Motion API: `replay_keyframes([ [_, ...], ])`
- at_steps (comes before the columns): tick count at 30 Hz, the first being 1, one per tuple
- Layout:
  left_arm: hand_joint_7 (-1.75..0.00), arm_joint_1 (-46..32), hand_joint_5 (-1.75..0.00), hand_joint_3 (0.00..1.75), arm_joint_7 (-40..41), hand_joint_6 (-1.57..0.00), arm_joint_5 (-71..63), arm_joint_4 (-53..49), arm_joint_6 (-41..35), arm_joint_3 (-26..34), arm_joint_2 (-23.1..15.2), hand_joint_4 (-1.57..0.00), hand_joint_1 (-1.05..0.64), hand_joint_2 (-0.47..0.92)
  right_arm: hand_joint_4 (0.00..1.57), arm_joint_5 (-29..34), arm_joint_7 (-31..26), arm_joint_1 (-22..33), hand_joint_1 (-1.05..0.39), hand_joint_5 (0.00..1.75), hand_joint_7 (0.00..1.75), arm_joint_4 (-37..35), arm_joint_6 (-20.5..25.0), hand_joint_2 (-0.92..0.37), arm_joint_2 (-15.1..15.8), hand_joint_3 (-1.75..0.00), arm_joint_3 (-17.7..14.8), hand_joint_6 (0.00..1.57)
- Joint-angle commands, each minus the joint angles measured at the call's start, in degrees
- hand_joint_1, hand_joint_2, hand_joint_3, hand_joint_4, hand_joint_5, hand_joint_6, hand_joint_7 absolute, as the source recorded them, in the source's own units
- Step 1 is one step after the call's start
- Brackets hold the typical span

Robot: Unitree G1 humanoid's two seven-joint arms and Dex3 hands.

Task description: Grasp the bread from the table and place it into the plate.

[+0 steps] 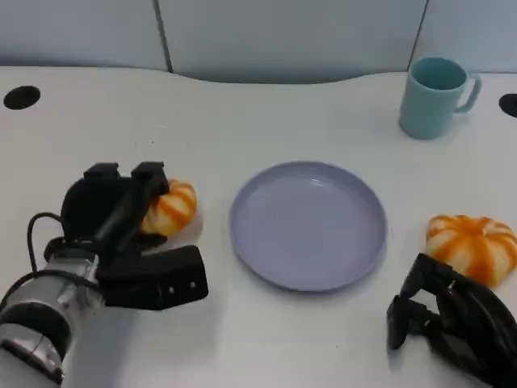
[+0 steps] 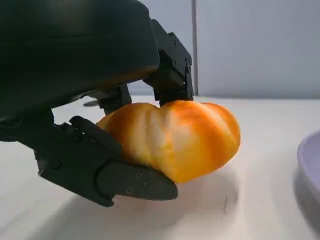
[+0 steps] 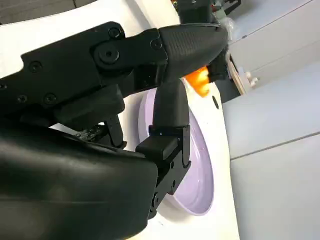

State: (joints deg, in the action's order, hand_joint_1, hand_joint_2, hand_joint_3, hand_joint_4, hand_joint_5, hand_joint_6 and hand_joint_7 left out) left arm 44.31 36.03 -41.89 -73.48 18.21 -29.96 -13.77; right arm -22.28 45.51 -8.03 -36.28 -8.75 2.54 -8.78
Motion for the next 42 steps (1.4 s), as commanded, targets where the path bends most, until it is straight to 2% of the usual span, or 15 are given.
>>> replay_keyframes([
  [1, -1.75, 0.6, -1.75, 0.63, 1.2, -0.60, 0.3, 0.0, 0.4, 0.3, -1.1, -0.82, -0.13, 0.74, 0.66, 0.4, -0.5, 1.4, -0.52, 1.75, 1.49, -0.7, 0.2, -0.92, 0.9, -0.23, -0.4, 0.58],
  [3, -1.75, 2.5, -1.75, 0.67, 0.7, -0.61, 0.4, 1.7, 2.8, 0.5, -1.6, -0.83, -0.13, 0.72, 0.66, 0.5, -0.4, 1.5, -0.52, 1.75, 1.49, -0.4, 0.2, -0.92, 1.0, -0.23, -0.3, 0.58],
  [5, -1.75, 4.9, -1.75, 0.90, 0.1, -0.65, 0.6, 3.9, 5.8, 0.8, -2.4, -0.86, -0.14, 0.61, 0.66, 0.5, -0.4, 1.6, -0.52, 1.74, 1.49, -0.2, 0.1, -0.92, 1.0, -0.23, -0.3, 0.58],
  [8, -1.75, 5.7, -1.75, 0.99, 0.4, -0.68, 0.2, 4.8, 8.3, 0.6, -2.3, -0.88, -0.13, 0.54, 0.67, 0.6, -0.3, 1.6, -0.51, 1.74, 1.49, -0.4, -0.4, -0.92, 1.0, -0.24, -0.3, 0.58],
  [15, -1.75, 6.0, -1.75, 1.03, 0.7, -0.68, 0.1, 4.5, 9.3, 0.5, -2.4, -0.89, -0.12, 0.51, 0.67, 0.6, -0.3, 1.5, -0.51, 1.75, 1.51, -0.5, -0.6, -0.92, 1.0, -0.25, -0.2, 0.57],
  [19, -1.75, 7.3, -1.75, 1.09, 1.5, -0.69, -0.4, 6.2, 13.3, -0.6, 1.0, -0.90, -0.14, 0.49, 0.67, 1.1, -1.2, 1.2, -0.51, 1.75, 1.54, -0.7, -0.1, -0.92, 1.0, -0.22, 0.1, 0.57],
  [22, -1.75, 7.9, -1.75, 1.15, 0.2, -0.69, -0.2, 6.3, 15.9, -0.6, 1.2, -0.90, -0.14, 0.46, 0.67, 1.0, -0.6, 0.9, -0.51, 1.75, 1.56, -1.2, -0.6, -0.92, 0.9, -0.23, 0.2, 0.57],
  [24, -1.75, 8.3, -1.75, 1.18, -1.6, -0.70, -0.5, 6.3, 18.7, -1.2, 1.0, -0.90, -0.16, 0.51, 0.67, 1.1, -0.7, 1.0, -0.51, 1.75, 1.55, -1.1, -0.6, -0.92, 0.9, -0.25, 0.4, 0.55],
  [36, -1.75, 10.0, -1.75, 1.13, -5.7, -0.77, -1.2, 4.6, 21.7, -3.3, 4.4, -0.96, -0.23, 0.58, 0.67, 0.8, -0.6, 1.6, -0.52, 1.75, 1.53, 0.1, 0.2, -0.92, 1.0, -0.23, 0.4, 0.57],
  [40, -1.75, 11.4, -1.75, 0.92, -10.4, -0.75, -1.0, 3.4, 20.2, -3.5, 6.6, -0.94, -0.30, 0.69, 0.66, 0.8, -0.2, 2.0, -0.51, 1.75, 1.53, 0.5, -0.1, -0.92, 0.8, -0.24, 0.5, 0.56],
  [42, -1.75, 11.8, -1.75, 0.86, -13.3, -0.73, 0.0, 2.8, 20.0, -3.0, 7.3, -0.93, -0.30, 0.73, 0.66, 0.8, -0.3, 2.2, -0.52, 1.75, 1.52, 0.8, 0.0, -0.92, 0.8, -0.24, 0.6, 0.56],
])
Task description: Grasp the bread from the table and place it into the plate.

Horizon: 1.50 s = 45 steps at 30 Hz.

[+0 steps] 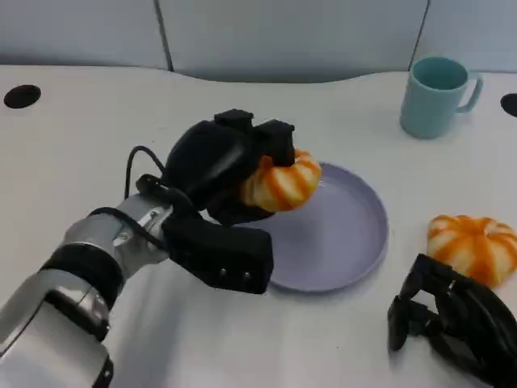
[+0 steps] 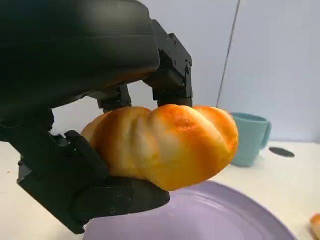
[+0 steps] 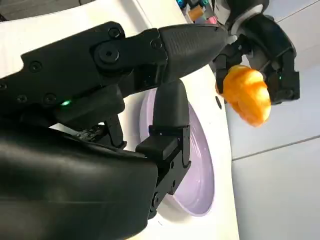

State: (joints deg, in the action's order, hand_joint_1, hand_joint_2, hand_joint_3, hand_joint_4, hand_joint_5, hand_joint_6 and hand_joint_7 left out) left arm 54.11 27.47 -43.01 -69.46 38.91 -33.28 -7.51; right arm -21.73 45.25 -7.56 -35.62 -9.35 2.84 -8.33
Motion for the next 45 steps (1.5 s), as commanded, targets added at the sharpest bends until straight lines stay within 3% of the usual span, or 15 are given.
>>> replay_keyframes([
  [1, -1.75, 2.2, -1.75, 0.88, -5.7, -0.74, 1.3, -1.4, -1.1, 0.4, 1.5, -0.93, -0.29, 0.73, 0.66, 0.4, -0.4, 1.9, -0.52, 1.75, 1.52, 0.5, 0.7, -0.92, 0.4, -0.24, 0.2, 0.56],
  [4, -1.75, 2.6, -1.75, 1.04, -6.6, -0.75, 0.5, -1.7, -2.6, -0.2, 2.3, -0.93, -0.27, 0.64, 0.66, 0.4, -0.3, 2.2, -0.51, 1.75, 1.52, 0.9, 0.3, -0.92, 0.3, -0.25, 0.3, 0.57],
  [13, -1.75, 2.3, -1.75, 1.05, -6.1, -0.71, 0.0, -2.6, -5.2, -1.1, 3.9, -0.90, -0.24, 0.62, 0.66, 0.1, -1.3, 3.0, -0.52, 1.75, 1.51, 2.5, 1.8, -0.92, 0.1, -0.23, 0.4, 0.58],
  [14, -1.66, 2.1, -1.70, 1.03, -7.3, -0.69, 0.6, -2.8, -5.2, -0.8, 4.1, -0.87, -0.23, 0.61, 0.66, 0.3, -1.3, 3.2, -0.52, 1.75, 1.51, 2.9, 1.5, -0.92, 0.1, -0.23, 0.5, 0.58],
  [17, -0.87, 1.8, -1.28, 0.54, -10.9, -0.76, 2.3, -2.9, -5.2, 0.1, 4.4, -0.75, -0.27, 0.78, 0.65, -0.1, -0.8, 3.5, -0.51, 1.75, 1.52, 3.3, 1.8, -0.92, 0.1, -0.25, 0.5, 0.57],
  [18, -0.79, 2.1, -1.24, 0.47, -13.0, -0.77, 2.5, -3.0, -5.9, 0.2, 4.4, -0.74, -0.27, 0.81, 0.65, -0.1, -0.8, 3.4, -0.51, 1.75, 1.52, 3.1, 1.7, -0.92, 0.0, -0.25, 0.4, 0.57],
  [20, -0.44, 2.5, -0.94, 0.25, -17.6, -0.51, 3.3, -3.1, -7.2, 0.6, 4.5, -0.46, -0.39, 0.89, 0.66, -0.1, -0.7, 3.4, -0.53, 1.75, 1.52, 2.8, 1.4, -0.92, 0.0, -0.24, 0.4, 0.56],
  [22, -0.32, 2.5, -0.82, 0.18, -19.5, -0.44, 3.8, -2.8, -7.7, 0.9, 4.4, -0.38, -0.42, 0.91, 0.66, 0.0, -0.7, 3.4, -0.53, 1.75, 1.51, 2.7, 1.3, -0.92, -0.1, -0.24, 0.4, 0.56],
  [25, -0.28, 2.5, -0.78, 0.16, -21.9, -0.42, 3.9, -2.3, -8.7, 0.8, 4.4, -0.36, -0.43, 0.92, 0.66, -0.1, -0.7, 3.3, -0.53, 1.75, 1.51, 2.7, 1.5, -0.92, -0.1, -0.24, 0.4, 0.56],
  [26, -0.19, 2.6, -0.54, 0.22, -23.2, -0.24, 3.7, -2.2, -9.3, 0.5, 4.3, -0.15, -0.62, 0.92, 0.65, -0.1, -0.7, 3.2, -0.53, 1.75, 1.51, 2.6, 1.7, -0.92, -0.1, -0.23, 0.3, 0.57],
  [27, -0.15, 2.6, -0.42, 0.25, -24.2, -0.18, 3.5, -2.1, -9.8, 0.3, 4.3, -0.08, -0.70, 0.92, 0.65, -0.1, -0.7, 3.2, -0.53, 1.75, 1.51, 2.6, 1.7, -0.92, -0.1, -0.23, 0.3, 0.57],
  [32, -0.09, 2.3, -0.04, 0.37, -25.7, -0.04, 3.0, -1.3, -11.0, -0.1, 3.9, 0.00, -0.93, 0.92, 0.65, 0.3, -0.7, 3.0, -0.53, 1.75, 1.52, 2.1, 0.8, -0.92, 0.0, -0.24, 0.4, 0.57],
  [37, -0.05, 1.9, 0.00, 0.42, -25.8, 0.00, 3.1, -0.6, -10.7, -0.2, 3.4, 0.00, -1.01, 0.92, 0.66, 0.0, -0.2, 2.8, -0.53, 1.75, 1.52, 1.7, 0.5, -0.92, 0.0, -0.23, 0.3, 0.57],
  [40, -0.06, -0.3, 0.00, 0.42, -24.8, -0.02, 7.2, 1.2, -6.2, 3.4, 2.2, 0.00, -1.01, 0.92, 0.65, 0.8, -1.4, 3.0, -0.53, 1.75, 1.52, 2.6, 1.1, -0.92, 0.4, -0.23, 0.6, 0.58],
  [45, -0.15, -5.2, -0.11, 0.28, -27.3, -0.20, 17.5, 3.5, 0.0, 11.6, 1.9, -0.16, -0.90, 0.92, 0.66, 0.8, -1.3, 2.7, -0.51, 1.75, 1.51, 2.0, 0.7, -0.92, 0.6, -0.25, 0.6, 0.58],
])
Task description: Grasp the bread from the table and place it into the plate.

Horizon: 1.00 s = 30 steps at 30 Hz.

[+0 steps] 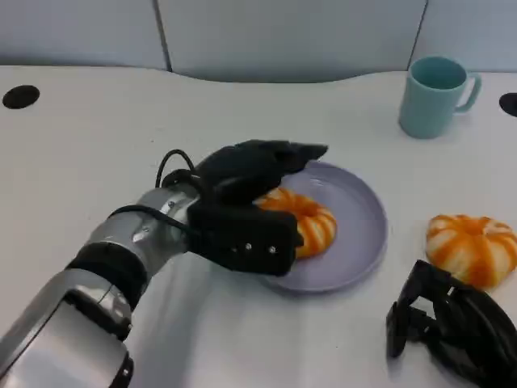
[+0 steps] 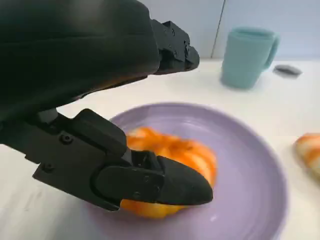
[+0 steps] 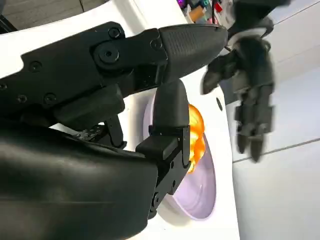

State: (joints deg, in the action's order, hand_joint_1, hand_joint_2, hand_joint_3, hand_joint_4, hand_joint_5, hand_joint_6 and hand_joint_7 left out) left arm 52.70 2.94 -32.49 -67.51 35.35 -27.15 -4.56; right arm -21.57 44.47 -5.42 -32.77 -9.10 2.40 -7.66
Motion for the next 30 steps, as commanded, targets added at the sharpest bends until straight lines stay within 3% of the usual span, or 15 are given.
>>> replay_keyframes([
  [1, -0.16, -5.2, -0.12, 0.27, -3.8, -0.21, 9.7, 2.1, 5.2, 7.4, -1.0, -0.18, -0.88, 0.92, 0.66, 0.3, -0.5, 0.4, -0.51, 1.75, 1.51, -0.9, 1.2, -0.92, 1.1, -0.25, -0.1, 0.58],
  [6, -0.21, -10.8, -0.25, 0.26, -9.0, -0.35, 20.3, 4.4, 10.5, 15.2, -0.9, -0.31, -0.75, 0.92, 0.65, 0.2, -0.5, 0.0, -0.51, 1.75, 1.52, -1.3, 1.6, -0.92, 1.1, -0.25, -0.3, 0.57],
  [9, -0.16, -13.5, -0.68, 0.27, -13.9, -0.37, 25.7, 6.8, 9.7, 18.4, -0.9, -0.12, -0.77, 0.92, 0.66, 0.1, -0.5, -0.1, -0.52, 1.75, 1.52, -1.4, 1.8, -0.92, 1.1, -0.24, -0.4, 0.57],
  [12, -0.14, -17.4, -0.73, 0.27, -20.9, -0.37, 32.5, 11.1, 8.0, 21.8, -0.9, -0.10, -0.79, 0.92, 0.66, 0.2, -0.4, -0.4, -0.52, 1.75, 1.51, -1.8, 1.7, -0.92, 1.3, -0.23, -0.5, 0.58],
  [17, -0.09, -20.1, -0.63, 0.31, -26.0, -0.42, 36.2, 15.4, 6.1, 23.8, -0.9, -0.20, -0.75, 0.92, 0.67, 0.4, -0.3, -0.5, -0.53, 1.75, 1.51, -2.1, 1.2, -0.92, 1.3, -0.24, -0.4, 0.58],
  [20, -0.09, -27.3, -0.59, 0.30, -34.5, -0.54, 50.4, 24.6, -1.8, 29.0, 1.7, -0.36, -0.68, 0.92, 0.67, 0.1, -0.1, -0.9, -0.52, 1.75, 1.50, -2.8, 1.2, -0.92, 1.2, -0.24, -0.7, 0.58],
  [21, -0.12, -29.4, -0.74, 0.30, -36.6, -0.65, 54.5, 27.9, -5.6, 30.3, 2.4, -0.51, -0.65, 0.92, 0.67, 0.1, -0.2, -1.0, -0.52, 1.75, 1.50, -2.9, 1.3, -0.92, 1.1, -0.24, -0.7, 0.58],
  [22, -0.13, -32.2, -0.80, 0.30, -37.6, -0.69, 58.2, 31.7, -10.2, 31.3, 2.8, -0.56, -0.64, 0.92, 0.66, 0.1, -0.1, -1.1, -0.52, 1.75, 1.50, -3.1, 1.2, -0.92, 1.2, -0.24, -0.8, 0.58],
  [23, -0.25, -34.9, -1.08, 0.33, -37.9, -0.75, 60.5, 35.0, -13.5, 32.1, 3.0, -0.58, -0.64, 0.92, 0.66, 0.1, 0.0, -1.3, -0.52, 1.75, 1.50, -3.3, 1.1, -0.92, 1.2, -0.24, -0.8, 0.58],
  [24, -0.65, -36.7, -1.38, 0.37, -37.8, -0.66, 61.5, 37.3, -15.7, 32.5, 3.1, -0.56, -0.64, 0.92, 0.66, 0.1, 0.2, -1.4, -0.51, 1.75, 1.50, -3.5, 1.0, -0.92, 1.2, -0.24, -0.9, 0.58],
  [26, -0.94, -39.7, -1.53, 0.39, -37.3, -0.58, 62.2, 41.2, -18.6, 33.2, 3.0, -0.54, -0.63, 0.92, 0.66, 0.2, 0.1, -1.5, -0.51, 1.75, 1.50, -3.6, 1.0, -0.92, 1.2, -0.24, -0.9, 0.58],
  [27, -1.23, -41.0, -1.66, 0.44, -37.0, -0.49, 62.2, 42.8, -19.6, 33.5, 3.0, -0.51, -0.61, 0.92, 0.66, 0.2, 0.0, -1.5, -0.51, 1.75, 1.50, -3.6, 1.0, -0.92, 1.2, -0.24, -1.0, 0.58],
  [29, -1.41, -44.4, -1.72, 0.46, -36.3, -0.43, 63.1, 45.6, -21.3, 34.6, 3.6, -0.49, -0.60, 0.92, 0.66, 0.3, -0.2, -1.5, -0.51, 1.75, 1.50, -3.5, 1.0, -0.92, 1.2, -0.24, -1.0, 0.58],
  [30, -1.58, -46.1, -1.74, 0.47, -36.0, -0.40, 63.8, 46.9, -22.1, 35.2, 4.1, -0.55, -0.58, 0.92, 0.66, 0.4, -0.2, -1.5, -0.52, 1.75, 1.50, -3.4, 1.1, -0.92, 1.3, -0.24, -0.9, 0.58],
])
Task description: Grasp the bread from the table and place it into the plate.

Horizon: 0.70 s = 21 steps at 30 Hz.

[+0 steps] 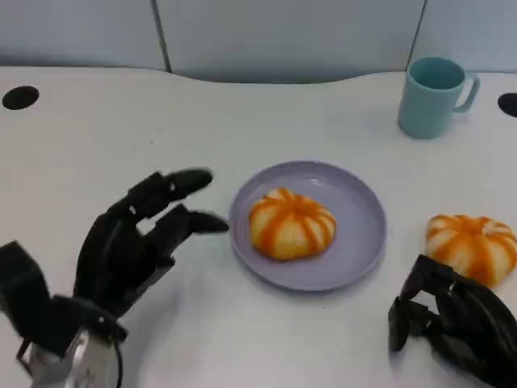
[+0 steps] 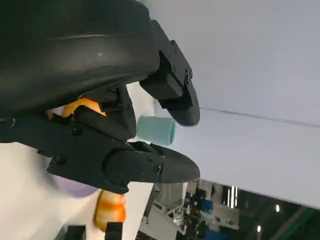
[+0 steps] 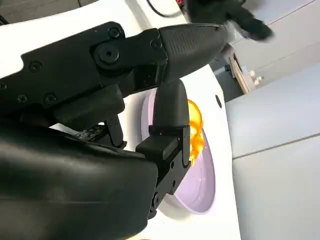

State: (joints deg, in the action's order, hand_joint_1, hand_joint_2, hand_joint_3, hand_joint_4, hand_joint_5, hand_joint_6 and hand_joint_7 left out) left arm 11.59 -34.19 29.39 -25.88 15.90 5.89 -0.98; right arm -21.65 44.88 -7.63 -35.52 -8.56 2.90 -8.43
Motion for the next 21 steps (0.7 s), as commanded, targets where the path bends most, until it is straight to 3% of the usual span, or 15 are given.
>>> replay_keyframes([
  [1, -1.66, -7.2, -1.74, 0.46, 1.9, -0.38, 2.8, 7.0, -4.2, 2.7, 1.1, -0.58, -0.57, 0.92, 0.66, 0.5, -0.7, 0.7, -0.52, 1.75, 1.50, -0.5, 0.6, -0.92, 0.8, -0.24, -0.1, 0.58],
  [5, -1.74, -13.0, -1.75, 0.46, 3.8, -0.36, 3.1, 12.5, -7.1, 3.5, 2.2, -0.64, -0.55, 0.92, 0.67, 0.3, -0.3, 0.7, -0.52, 1.75, 1.51, -0.7, 0.4, -0.92, 0.9, -0.24, -0.2, 0.58],
  [9, -1.75, -16.5, -1.75, 0.47, 4.2, -0.43, 3.9, 15.1, -8.6, 4.1, 3.4, -0.72, -0.50, 0.92, 0.67, 0.2, -0.2, 0.9, -0.53, 1.75, 1.52, -0.4, 0.6, -0.92, 0.9, -0.24, -0.2, 0.58],
  [21, -1.75, -20.2, -1.75, 0.39, 3.7, -0.54, 1.6, 15.3, -9.0, 3.9, 5.1, -0.79, -0.46, 0.92, 0.66, 0.3, 0.7, 2.1, -0.49, 1.75, 1.52, -0.7, -0.9, -0.92, 1.4, -0.25, -0.4, 0.57],
])
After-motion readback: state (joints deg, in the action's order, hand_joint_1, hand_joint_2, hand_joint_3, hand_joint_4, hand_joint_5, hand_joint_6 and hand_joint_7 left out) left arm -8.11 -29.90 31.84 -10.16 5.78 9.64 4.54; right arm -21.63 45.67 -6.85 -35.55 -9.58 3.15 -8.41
